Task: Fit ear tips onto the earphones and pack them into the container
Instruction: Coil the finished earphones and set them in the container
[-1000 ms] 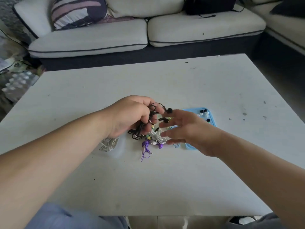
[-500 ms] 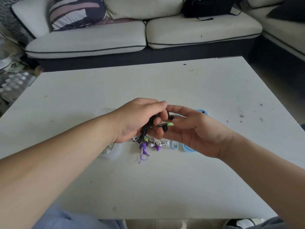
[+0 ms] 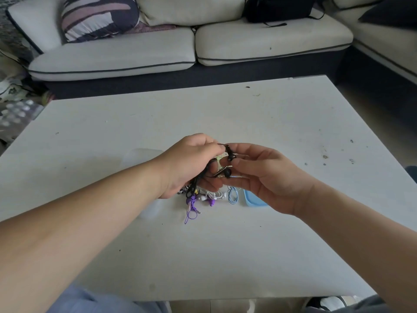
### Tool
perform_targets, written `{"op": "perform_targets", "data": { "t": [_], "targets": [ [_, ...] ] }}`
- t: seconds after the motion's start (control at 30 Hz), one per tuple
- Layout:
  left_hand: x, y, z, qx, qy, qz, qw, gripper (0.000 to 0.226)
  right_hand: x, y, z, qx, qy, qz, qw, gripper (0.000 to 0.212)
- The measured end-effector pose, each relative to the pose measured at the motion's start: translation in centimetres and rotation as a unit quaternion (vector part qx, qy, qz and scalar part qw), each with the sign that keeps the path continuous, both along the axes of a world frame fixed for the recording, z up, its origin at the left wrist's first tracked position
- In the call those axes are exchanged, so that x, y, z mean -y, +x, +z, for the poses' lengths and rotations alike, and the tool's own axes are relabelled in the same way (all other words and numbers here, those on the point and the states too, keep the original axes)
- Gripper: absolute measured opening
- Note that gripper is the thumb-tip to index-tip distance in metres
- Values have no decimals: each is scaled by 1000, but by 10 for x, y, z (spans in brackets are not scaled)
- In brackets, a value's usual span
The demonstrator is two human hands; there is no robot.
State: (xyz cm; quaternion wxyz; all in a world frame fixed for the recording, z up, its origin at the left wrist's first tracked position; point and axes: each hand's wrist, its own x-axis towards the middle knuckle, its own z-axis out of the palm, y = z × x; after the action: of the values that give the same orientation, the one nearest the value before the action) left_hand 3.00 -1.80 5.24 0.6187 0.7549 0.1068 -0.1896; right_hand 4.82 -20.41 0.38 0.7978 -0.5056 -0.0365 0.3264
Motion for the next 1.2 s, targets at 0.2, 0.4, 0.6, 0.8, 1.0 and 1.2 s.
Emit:
{"op": "perform_targets", "data": {
  "t": [0.2,0.4,0.6,0.8,1.0,1.2],
  "targets": [
    [2,-2,2,46,23,-35,998,25,0,1,4,23,-27,-8,999,35],
    [4,-1,-7,137,120,-18,983,8,-2,-3,8,9,-17,50,999,37],
    [3,1,-11,145,106,-7,984,16,1,3,7,-75,42,7,996,41],
    [0,3,-14,117,100,-36,987,13,2,5,6,-80,1,-22,997,26],
    [-2,6,-14,110,72,12,991,13,3,7,6,-106,7,-55,993,28],
    [3,4,-10,72,34,-4,997,23,4,3,0,-51,-80,-41,995,30]
  ]
}}
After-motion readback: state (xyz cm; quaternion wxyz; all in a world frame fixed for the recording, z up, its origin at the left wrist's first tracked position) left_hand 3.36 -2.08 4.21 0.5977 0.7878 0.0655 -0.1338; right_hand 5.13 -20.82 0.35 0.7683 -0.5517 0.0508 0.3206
